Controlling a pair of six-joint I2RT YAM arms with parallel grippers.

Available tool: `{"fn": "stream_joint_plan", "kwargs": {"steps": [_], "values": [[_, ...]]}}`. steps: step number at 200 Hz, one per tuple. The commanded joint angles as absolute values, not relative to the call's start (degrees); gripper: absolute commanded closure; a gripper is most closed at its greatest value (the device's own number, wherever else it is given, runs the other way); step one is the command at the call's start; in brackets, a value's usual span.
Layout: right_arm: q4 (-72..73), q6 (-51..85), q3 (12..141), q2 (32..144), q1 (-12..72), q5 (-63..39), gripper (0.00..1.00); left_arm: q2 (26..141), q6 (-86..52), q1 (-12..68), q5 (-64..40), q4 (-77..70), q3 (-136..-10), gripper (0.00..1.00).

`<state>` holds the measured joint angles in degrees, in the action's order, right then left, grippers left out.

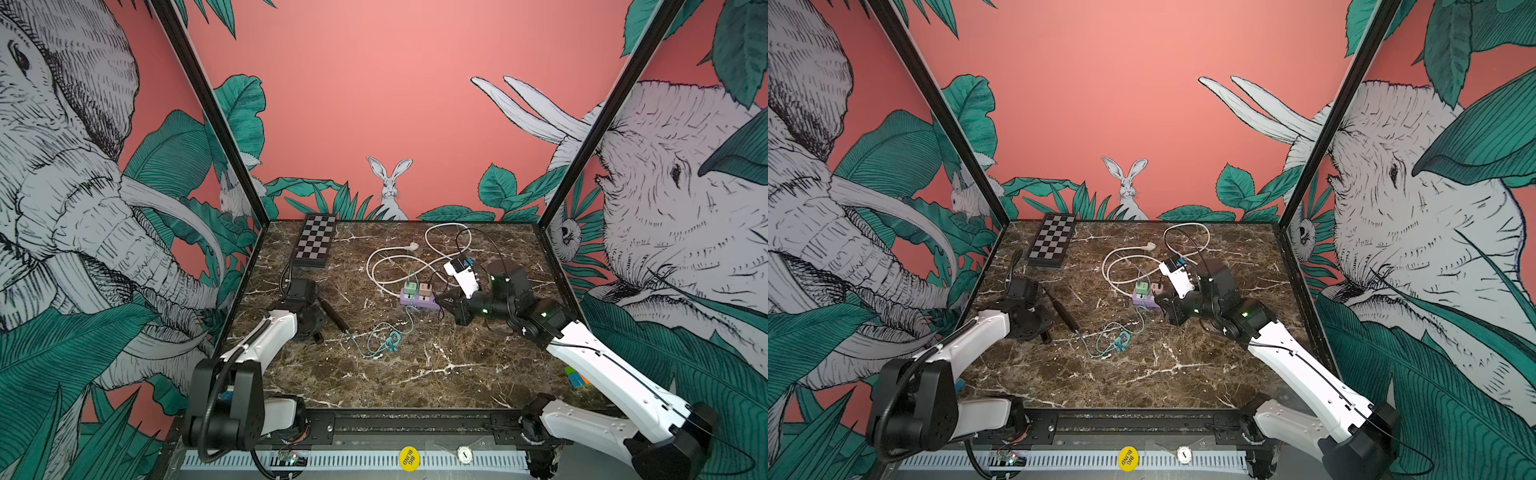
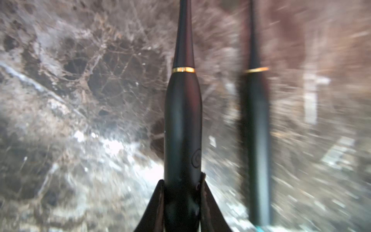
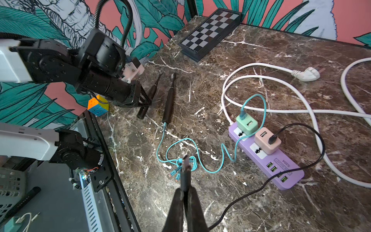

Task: Charge the electric toothbrush
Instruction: Pick up the electric toothbrush from the center of the board.

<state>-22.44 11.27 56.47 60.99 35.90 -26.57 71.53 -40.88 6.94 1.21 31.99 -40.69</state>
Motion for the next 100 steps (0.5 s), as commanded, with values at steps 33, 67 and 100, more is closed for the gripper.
{"fn": "stream_joint_plan", "kwargs": {"steps": [33,67,100], "values": [[-17.6,12.1,55.5,59.4,36.3,-32.4,1.0,62.1,-47.2,9.1,-7.9,36.7,-51.4,1.0],[-14.1,14.2,54.5,60.4,36.3,-36.3,1.0,64.4,-52.1,14.8,-10.6,34.3,-60.1,1.0],[-8.6,18.6,53.6,62.6,36.3,-42.5,1.0,68.3,-56.7,20.3,-14.4,27.0,-66.0,1.0]]}}
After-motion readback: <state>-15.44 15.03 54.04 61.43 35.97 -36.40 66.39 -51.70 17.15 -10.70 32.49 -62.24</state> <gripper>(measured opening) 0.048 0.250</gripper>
